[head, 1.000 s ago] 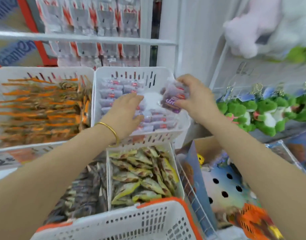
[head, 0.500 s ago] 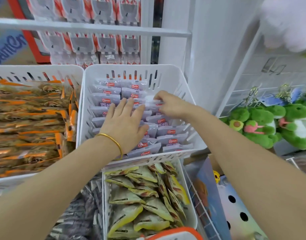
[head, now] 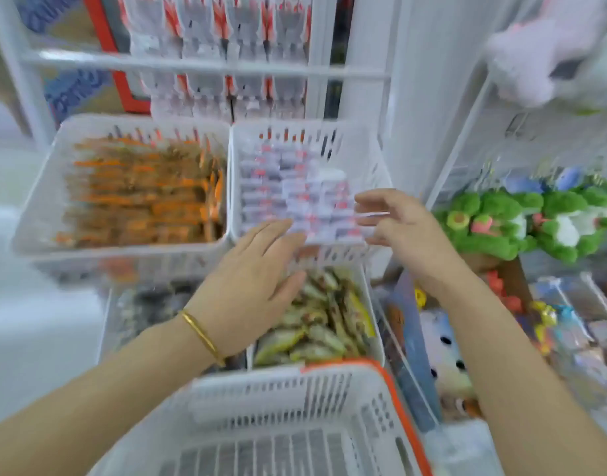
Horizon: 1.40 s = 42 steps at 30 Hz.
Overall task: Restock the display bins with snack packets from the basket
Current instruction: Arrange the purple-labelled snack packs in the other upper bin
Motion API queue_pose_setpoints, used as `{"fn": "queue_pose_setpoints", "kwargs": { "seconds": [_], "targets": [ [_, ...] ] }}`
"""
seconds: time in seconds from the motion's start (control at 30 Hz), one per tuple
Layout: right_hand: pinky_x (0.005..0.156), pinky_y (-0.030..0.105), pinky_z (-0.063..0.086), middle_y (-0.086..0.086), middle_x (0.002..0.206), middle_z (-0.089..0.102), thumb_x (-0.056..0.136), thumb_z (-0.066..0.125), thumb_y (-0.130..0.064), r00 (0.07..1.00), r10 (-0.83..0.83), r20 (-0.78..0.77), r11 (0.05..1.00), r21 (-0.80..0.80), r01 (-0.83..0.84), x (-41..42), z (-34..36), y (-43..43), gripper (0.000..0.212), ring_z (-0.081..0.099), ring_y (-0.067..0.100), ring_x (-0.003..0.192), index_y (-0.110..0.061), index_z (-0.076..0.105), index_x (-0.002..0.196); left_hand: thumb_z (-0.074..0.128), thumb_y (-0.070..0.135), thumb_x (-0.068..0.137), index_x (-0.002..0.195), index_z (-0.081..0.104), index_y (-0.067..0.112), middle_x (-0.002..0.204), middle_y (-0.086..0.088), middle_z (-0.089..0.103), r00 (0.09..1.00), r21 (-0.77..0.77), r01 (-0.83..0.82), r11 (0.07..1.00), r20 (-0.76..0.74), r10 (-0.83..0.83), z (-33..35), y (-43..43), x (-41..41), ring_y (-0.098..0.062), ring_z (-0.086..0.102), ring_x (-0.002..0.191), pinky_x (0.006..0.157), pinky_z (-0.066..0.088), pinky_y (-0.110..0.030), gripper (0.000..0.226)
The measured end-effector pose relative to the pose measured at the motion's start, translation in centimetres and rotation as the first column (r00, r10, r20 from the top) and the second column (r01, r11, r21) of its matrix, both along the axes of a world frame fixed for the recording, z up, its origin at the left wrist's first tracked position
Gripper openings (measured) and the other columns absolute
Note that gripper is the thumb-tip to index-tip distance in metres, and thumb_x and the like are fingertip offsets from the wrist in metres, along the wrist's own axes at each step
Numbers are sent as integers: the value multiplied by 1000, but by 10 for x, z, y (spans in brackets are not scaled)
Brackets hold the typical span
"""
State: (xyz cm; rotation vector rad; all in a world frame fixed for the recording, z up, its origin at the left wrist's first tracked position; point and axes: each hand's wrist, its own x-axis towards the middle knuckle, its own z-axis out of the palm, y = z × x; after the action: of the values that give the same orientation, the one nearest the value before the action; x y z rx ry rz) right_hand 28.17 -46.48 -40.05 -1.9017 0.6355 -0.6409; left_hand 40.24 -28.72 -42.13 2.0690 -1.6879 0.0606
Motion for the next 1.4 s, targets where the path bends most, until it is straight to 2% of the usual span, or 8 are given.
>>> {"fn": "queue_pose_setpoints", "kwargs": {
  "seconds": [0.23, 0.43, 0.6, 0.77, 0.93, 1.1, 1.3, 1.4],
  "targets": [
    [79, 36, 54, 9, 110, 64, 93, 41, 4, 861, 283, -422, 931, 336, -141, -83, -136, 141, 33, 66, 21, 94, -15, 61, 109, 37, 44, 97, 145, 27, 19, 156, -6, 12, 998, 618, 51, 784, -5, -60, -106, 132, -61, -24, 8, 144, 118, 14, -37, 56],
    [99, 38, 43, 11, 145, 39, 95, 49, -4, 374, 171, -911, 956, 62, -286, -121, -258, 157, 37, 45, 29, 125, -18, 53, 130, 36, 42, 98, 146, 24, 19, 155, -6, 13, 988, 778, 29, 628, 73, -136, -136, 141, -73, -24, 9, 143, 116, 18, -39, 54],
    [112, 46, 25, 24, 155, 9, 88, 58, -47, 113, -46, -993, 904, -89, -418, -130, -325, 168, 53, 17, 41, 140, -21, 49, 132, 35, 40, 98, 141, 32, 17, 151, -7, 20, 962, 779, 39, 626, 139, -233, -143, 134, -73, -25, 13, 140, 111, 28, -43, 49],
    [106, 43, 33, 23, 147, 18, 89, 57, -37, 156, -307, -939, 862, -344, -372, -129, -348, 179, 41, 29, 38, 130, -19, 53, 126, 35, 40, 98, 139, 33, 18, 152, -6, 18, 957, 774, 65, 630, 130, -258, -143, 120, -76, -24, 11, 141, 110, 31, -43, 47],
    [96, 39, 41, 15, 139, 40, 92, 52, -26, 15, -232, -973, 877, -215, -431, -136, -347, 183, 40, 39, 31, 126, -13, 53, 130, 36, 40, 98, 139, 34, 17, 151, -6, 20, 962, 770, 65, 634, 122, -246, -144, 116, -75, -24, 14, 140, 110, 30, -43, 47],
    [93, 37, 48, 9, 128, 53, 92, 49, -11, 122, -129, -984, 899, -168, -404, -137, -330, 162, 35, 50, 27, 117, -14, 54, 126, 35, 40, 98, 142, 30, 19, 153, -6, 17, 968, 790, 53, 610, 110, -227, -145, 119, -73, -24, 12, 141, 112, 27, -41, 49],
    [98, 46, 43, 17, 146, 23, 75, 60, -67, 29, 4, -1000, 923, -7, -386, -148, -346, 179, 80, 37, 36, 128, -16, 44, 135, 37, 40, 98, 143, 30, 19, 152, -6, 20, 986, 798, 44, 600, 63, -157, -139, 123, -73, -25, 15, 140, 111, 27, -42, 50],
    [87, 44, 49, 16, 144, 19, 80, 68, -46, 48, -50, -998, 900, -66, -432, -149, -348, 185, 73, 46, 38, 118, -14, 36, 138, 37, 40, 98, 142, 30, 19, 150, -6, 22, 985, 785, 55, 617, 58, -161, -140, 125, -74, -25, 16, 139, 111, 28, -43, 50]
  ]
}}
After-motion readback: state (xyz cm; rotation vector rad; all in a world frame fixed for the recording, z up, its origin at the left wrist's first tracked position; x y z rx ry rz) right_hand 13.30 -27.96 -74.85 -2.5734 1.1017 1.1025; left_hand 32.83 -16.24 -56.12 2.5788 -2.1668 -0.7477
